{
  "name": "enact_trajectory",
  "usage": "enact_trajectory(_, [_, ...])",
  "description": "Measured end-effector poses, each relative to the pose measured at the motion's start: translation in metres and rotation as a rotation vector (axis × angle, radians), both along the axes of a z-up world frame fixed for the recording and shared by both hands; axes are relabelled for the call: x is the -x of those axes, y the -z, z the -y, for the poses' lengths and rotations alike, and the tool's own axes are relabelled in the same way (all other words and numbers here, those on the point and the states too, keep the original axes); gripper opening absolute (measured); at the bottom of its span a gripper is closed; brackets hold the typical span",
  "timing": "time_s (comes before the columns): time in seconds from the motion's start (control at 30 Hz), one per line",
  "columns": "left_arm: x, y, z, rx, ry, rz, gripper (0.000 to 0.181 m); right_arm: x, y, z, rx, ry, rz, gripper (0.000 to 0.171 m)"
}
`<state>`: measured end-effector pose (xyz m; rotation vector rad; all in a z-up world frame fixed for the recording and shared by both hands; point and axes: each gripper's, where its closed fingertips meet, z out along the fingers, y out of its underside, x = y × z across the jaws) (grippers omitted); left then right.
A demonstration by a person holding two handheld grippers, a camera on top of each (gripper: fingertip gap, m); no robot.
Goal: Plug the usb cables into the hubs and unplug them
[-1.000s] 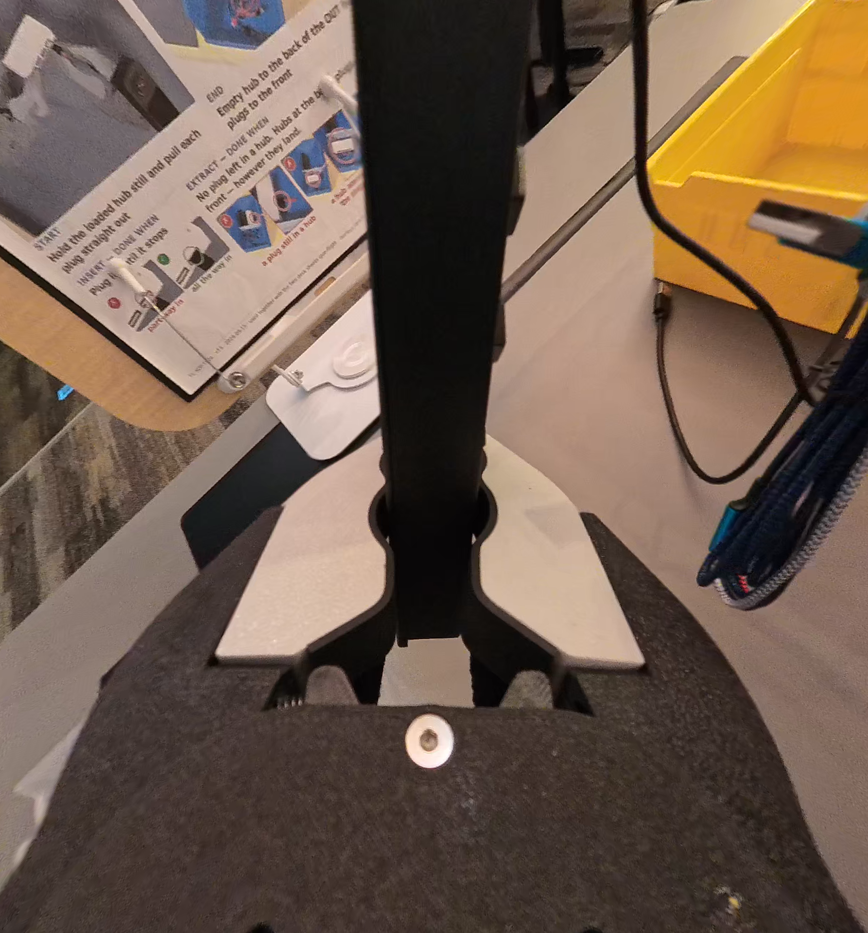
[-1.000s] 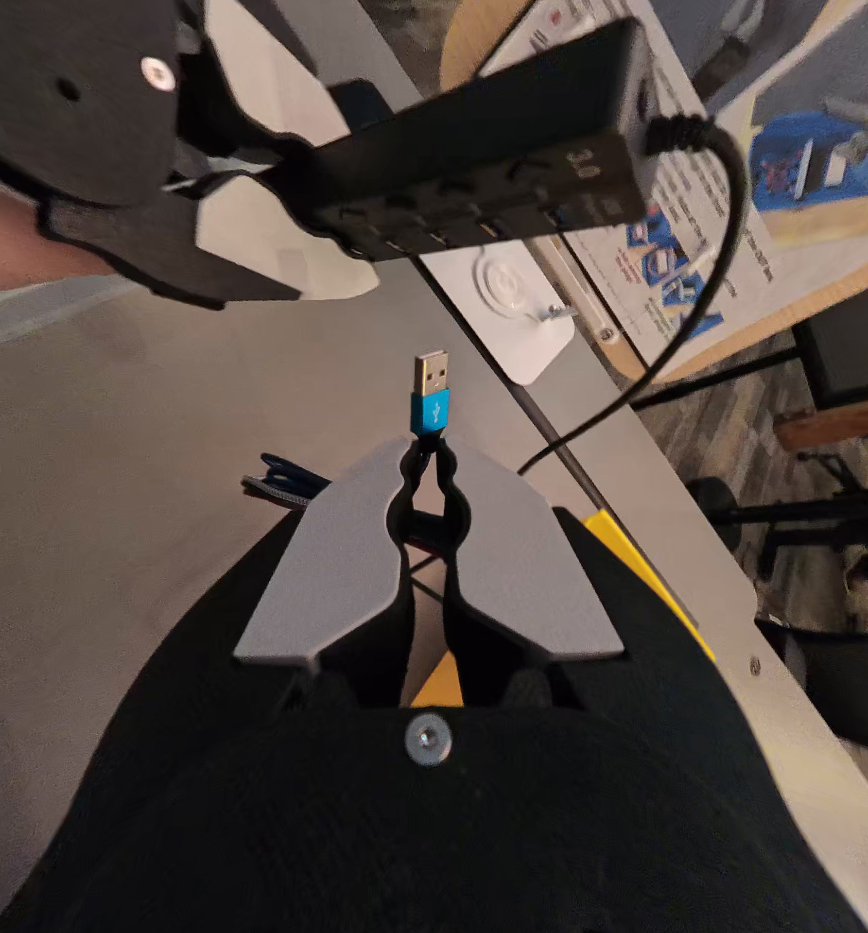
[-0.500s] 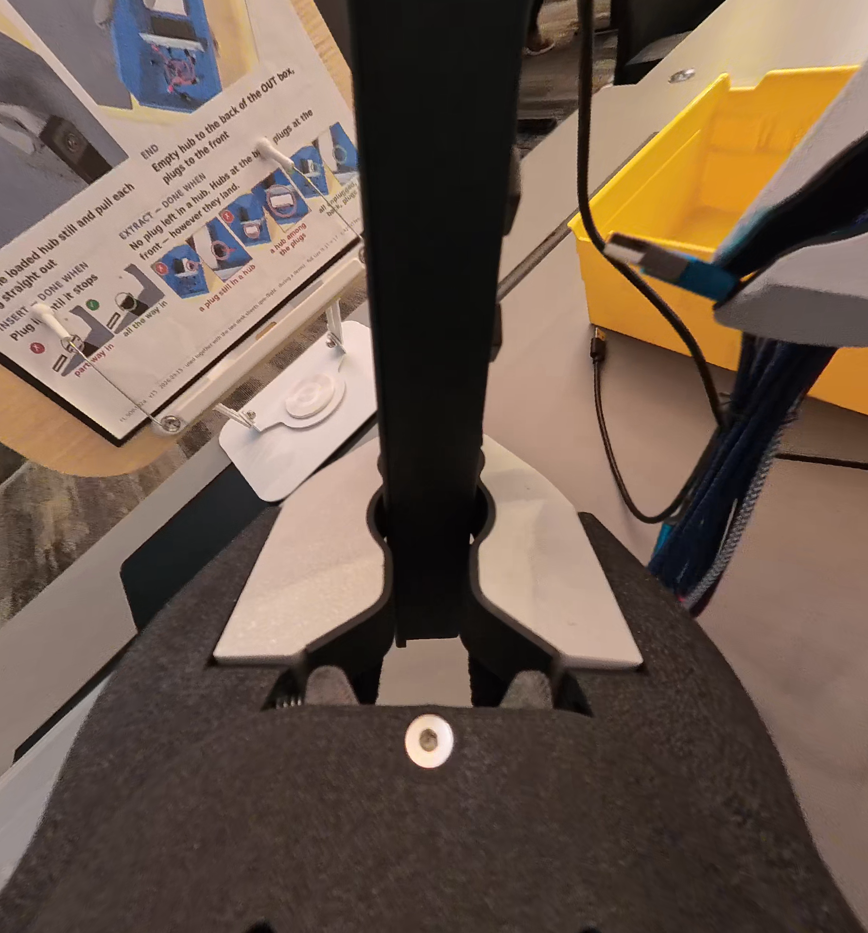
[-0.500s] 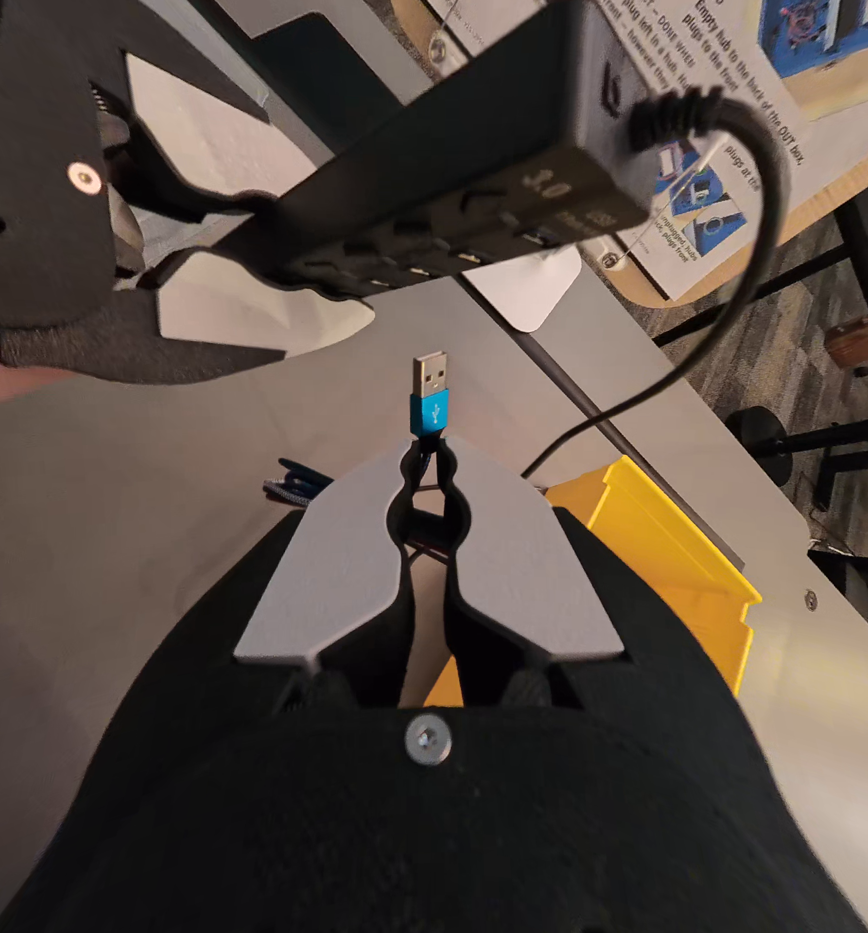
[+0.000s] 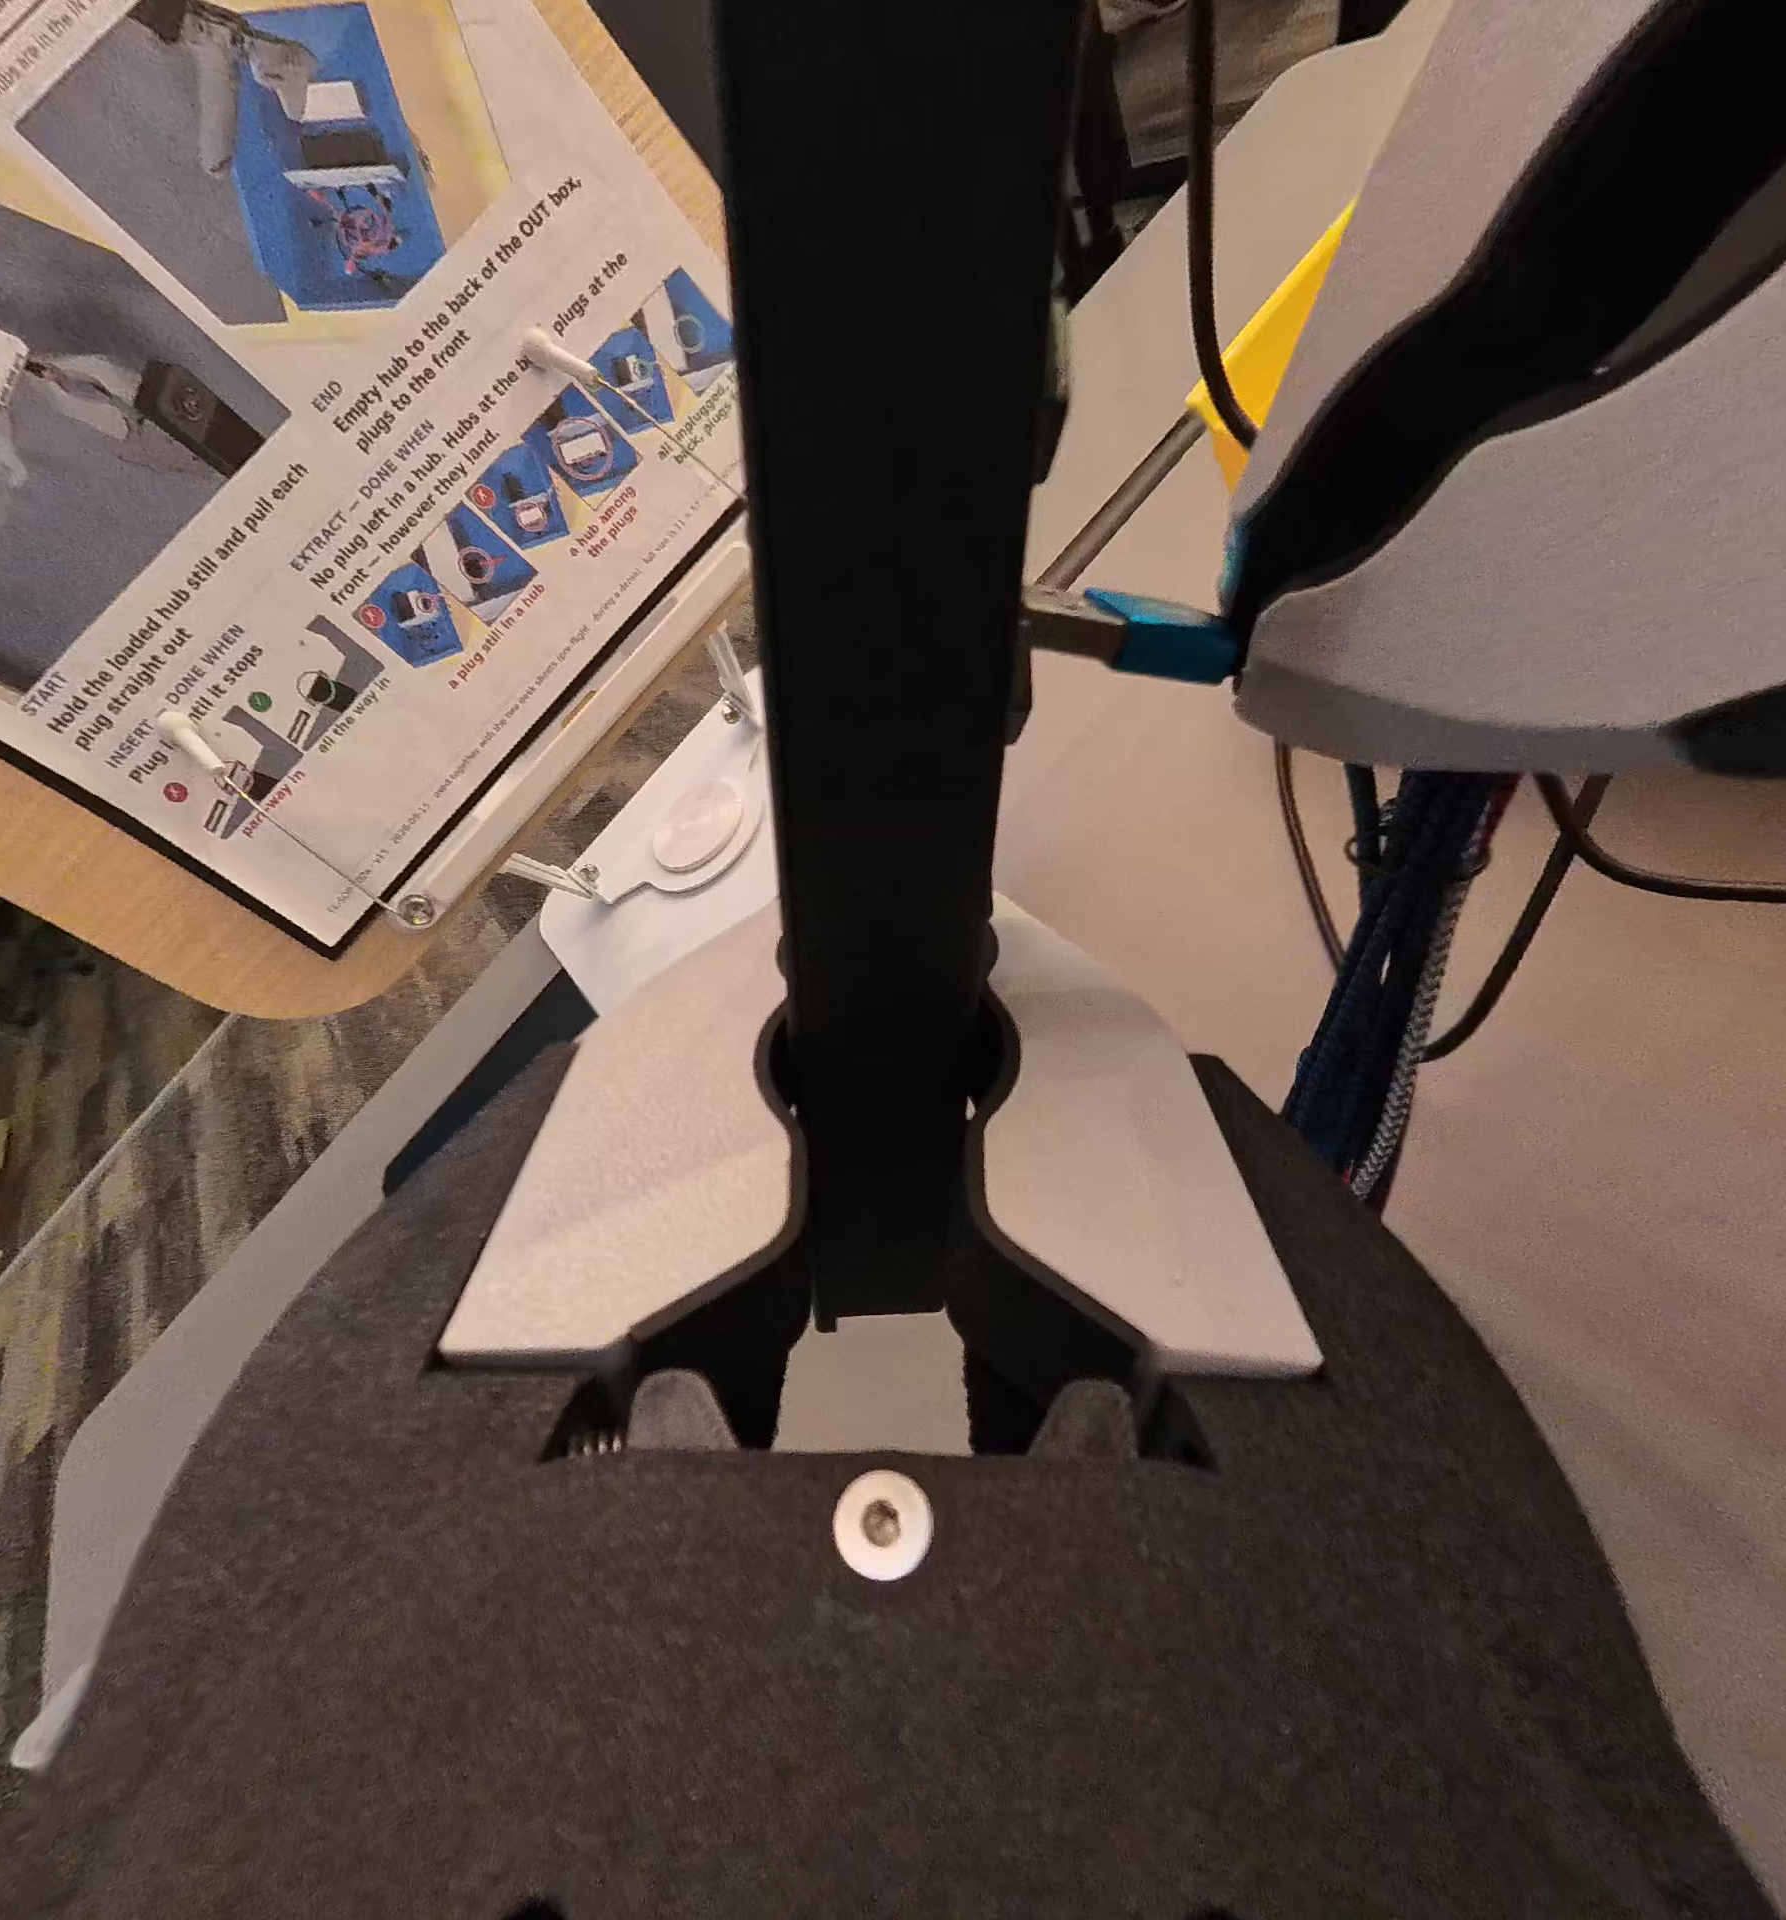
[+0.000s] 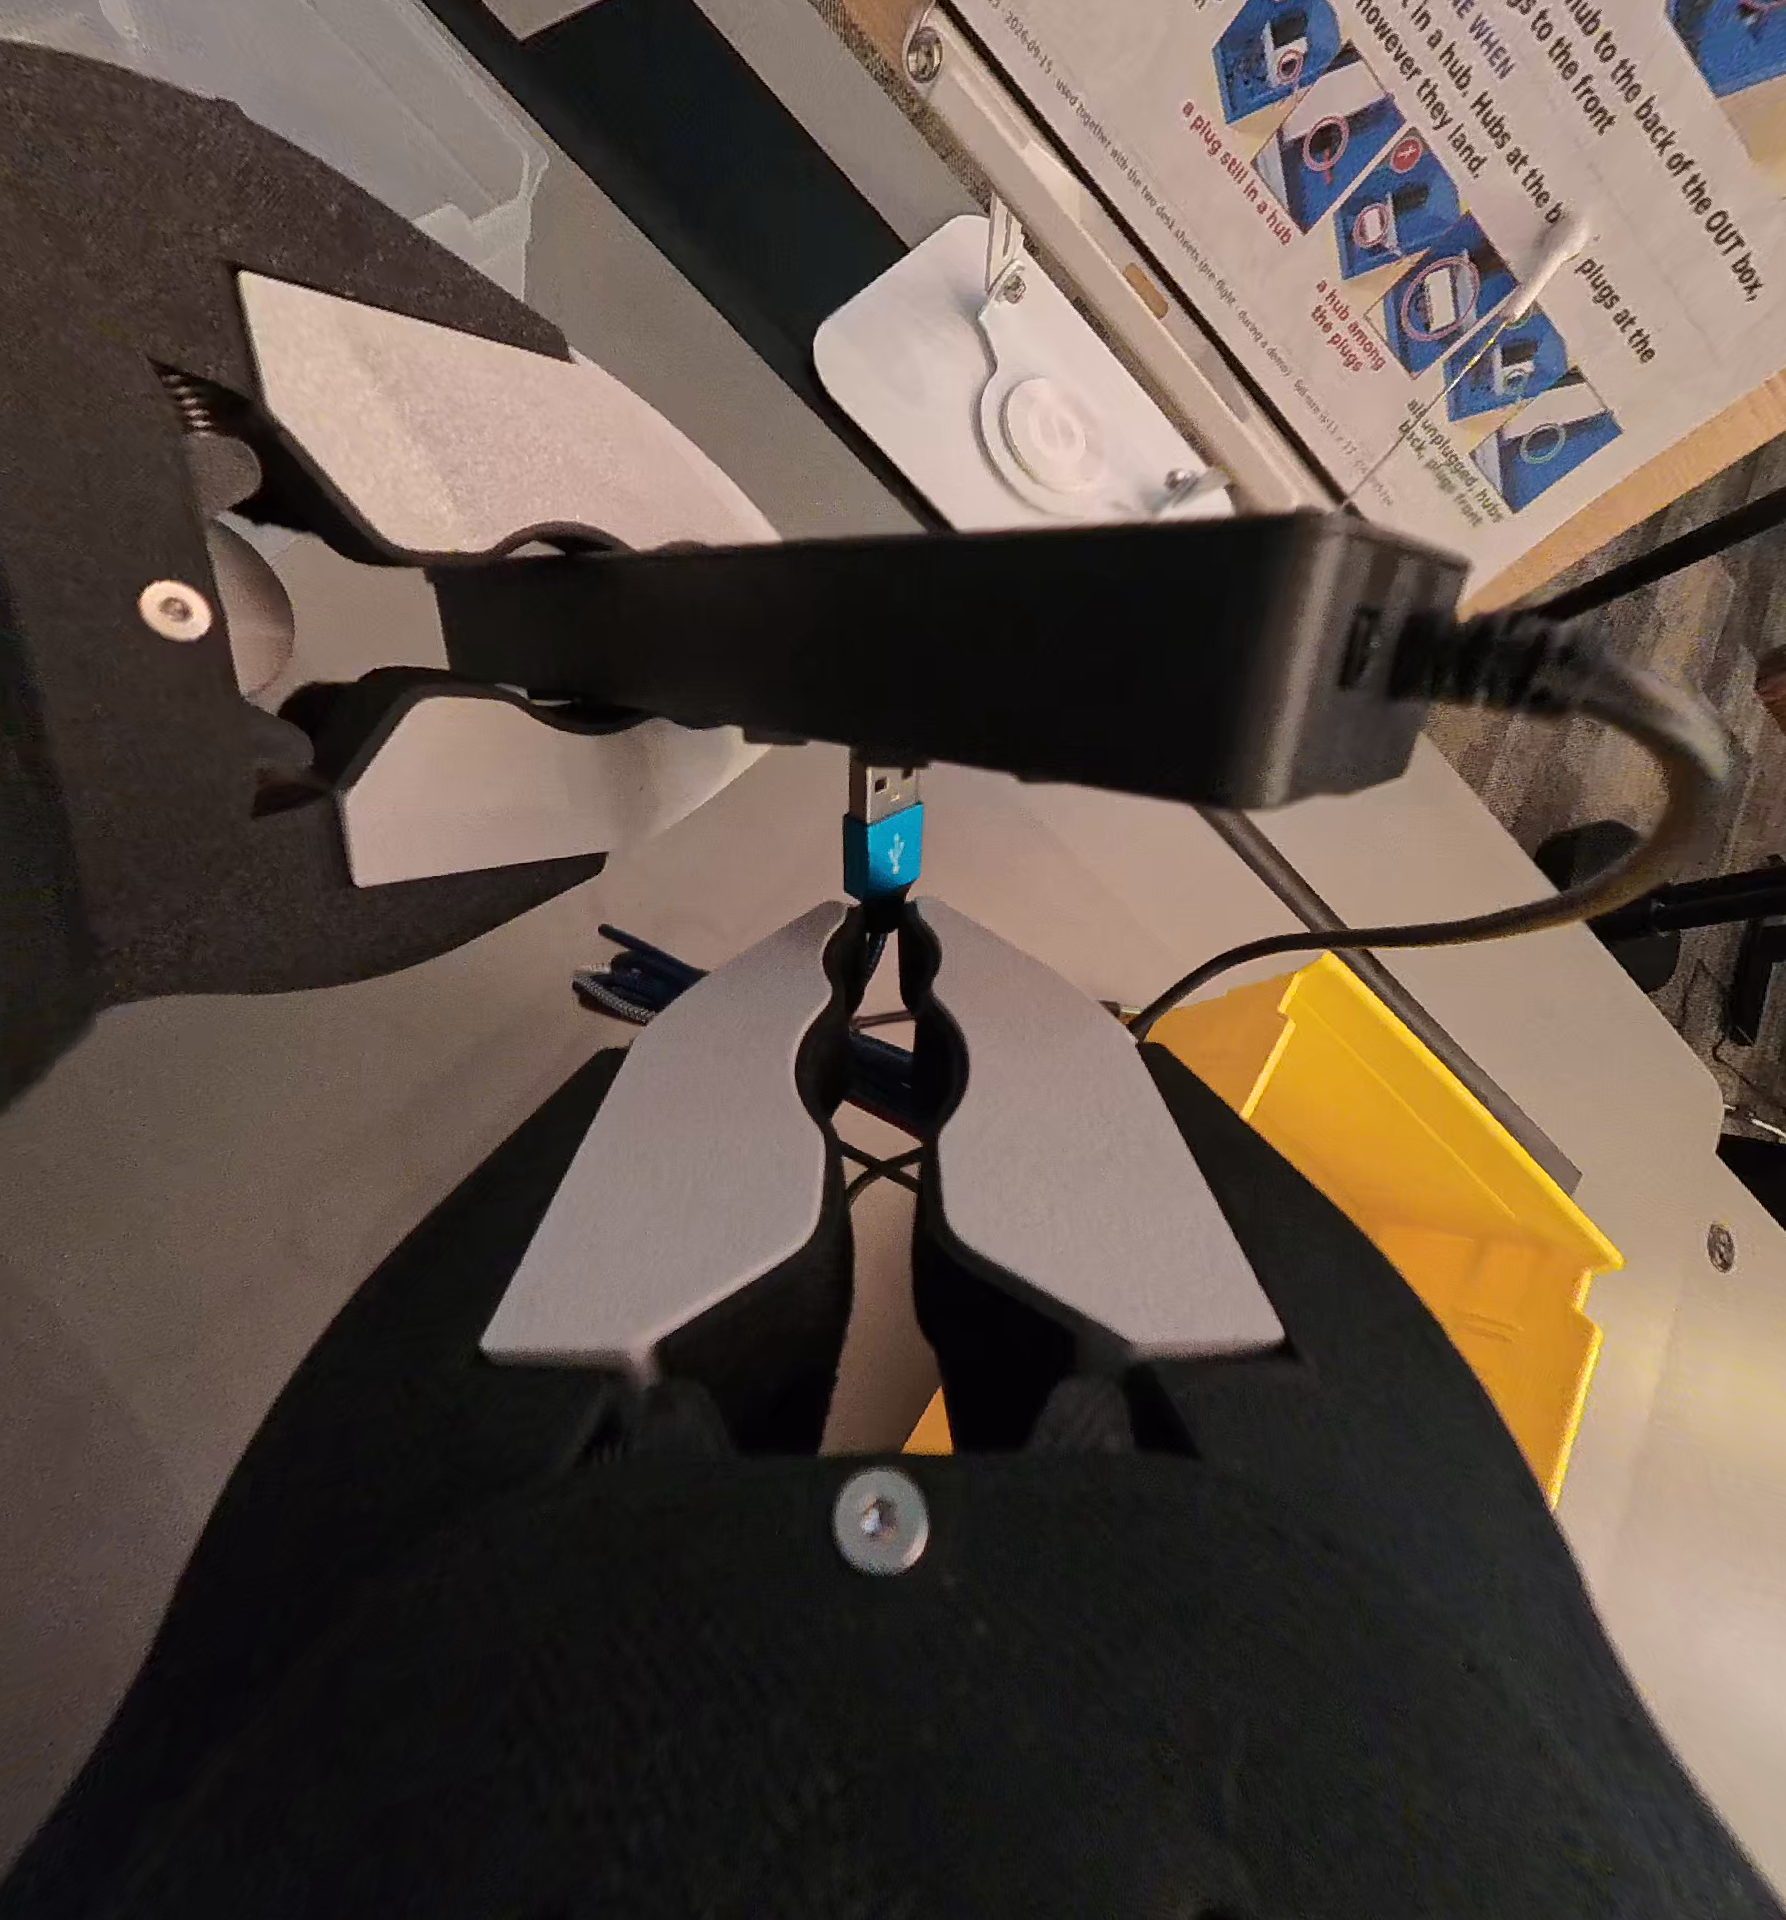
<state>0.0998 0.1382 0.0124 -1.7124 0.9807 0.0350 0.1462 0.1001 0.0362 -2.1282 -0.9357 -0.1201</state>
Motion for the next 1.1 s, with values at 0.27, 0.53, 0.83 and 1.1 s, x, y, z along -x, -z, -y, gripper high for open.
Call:
enact_trajectory(0.27, [0.001,-0.001,0.001,-0.045,0.001,-0.071,0.025,-0.002,0.004,0.0,0.033,0.002,-0.025,0.008])
enact_trajectory(0.53, [0.0,0.001,0.001,-0.055,-0.003,-0.094,0.025,-0.004,0.008,-0.001,0.064,0.017,-0.05,0.008])
enact_trajectory(0.83, [-0.003,0.005,0.001,-0.07,0.003,-0.145,0.025,-0.007,0.015,-0.001,0.102,0.024,-0.04,0.007])
enact_trajectory(1.1, [-0.001,0.005,0.001,-0.09,0.0,-0.18,0.025,-0.007,0.016,0.0,0.111,0.029,-0.047,0.007])
